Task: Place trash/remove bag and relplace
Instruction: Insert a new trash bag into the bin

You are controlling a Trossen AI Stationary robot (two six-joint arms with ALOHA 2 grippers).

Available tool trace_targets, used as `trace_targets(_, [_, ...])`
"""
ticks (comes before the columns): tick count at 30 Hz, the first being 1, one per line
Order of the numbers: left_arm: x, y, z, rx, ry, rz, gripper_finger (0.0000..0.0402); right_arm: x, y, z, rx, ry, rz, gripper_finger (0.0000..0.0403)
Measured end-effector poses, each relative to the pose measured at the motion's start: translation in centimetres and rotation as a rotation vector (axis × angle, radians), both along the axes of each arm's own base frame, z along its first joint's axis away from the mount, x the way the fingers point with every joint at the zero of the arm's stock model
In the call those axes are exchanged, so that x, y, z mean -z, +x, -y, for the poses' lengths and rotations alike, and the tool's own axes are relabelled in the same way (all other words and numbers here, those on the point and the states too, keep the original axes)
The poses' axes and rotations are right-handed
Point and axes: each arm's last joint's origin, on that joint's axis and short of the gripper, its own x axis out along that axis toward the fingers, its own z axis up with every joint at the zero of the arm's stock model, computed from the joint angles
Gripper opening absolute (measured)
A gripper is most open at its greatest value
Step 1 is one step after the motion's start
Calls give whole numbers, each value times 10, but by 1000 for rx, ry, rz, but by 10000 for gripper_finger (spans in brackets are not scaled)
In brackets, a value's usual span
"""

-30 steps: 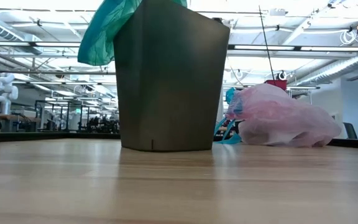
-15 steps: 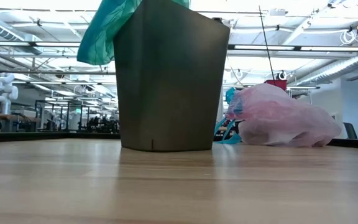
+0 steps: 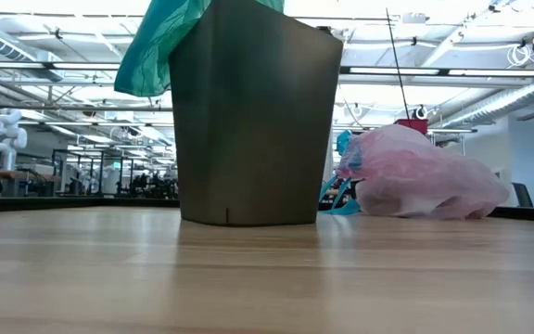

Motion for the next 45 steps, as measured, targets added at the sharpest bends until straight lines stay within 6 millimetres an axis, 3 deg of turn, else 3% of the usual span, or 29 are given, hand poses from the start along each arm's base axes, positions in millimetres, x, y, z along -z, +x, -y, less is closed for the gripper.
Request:
trace_targets(10, [1, -4, -25, -105, -6, -16, 51, 22, -9, -29, -43, 64, -199, 0])
trace_targets(15, [1, -5, -36, -123, 15, -21, 8, 42, -13, -26, 79, -34, -321, 0])
trace_targets(18, [-2, -5, -42, -140, 34, 10, 4, 35, -16, -19, 114, -102, -313, 0])
trace_targets(24, [-4, -5, -46, -149, 28, 36, 1, 1, -36, -13, 107, -133, -237, 0])
trace_targets(26, [-1, -2, -44, -148, -4, 32, 1, 5, -39, -14, 90, -71, -275, 0])
trace_targets(32, [14, 21, -36, -111, -21, -36, 1, 51, -39, -25, 67, -36, -465, 0])
trace_targets(39, [20, 25, -39, -114, -40, -68, 0, 22, -68, -45, 64, 80, -312, 0])
trace_targets(45, [31, 43, -42, -85, -50, -96, 0, 28, -76, -57, 66, 122, -346, 0])
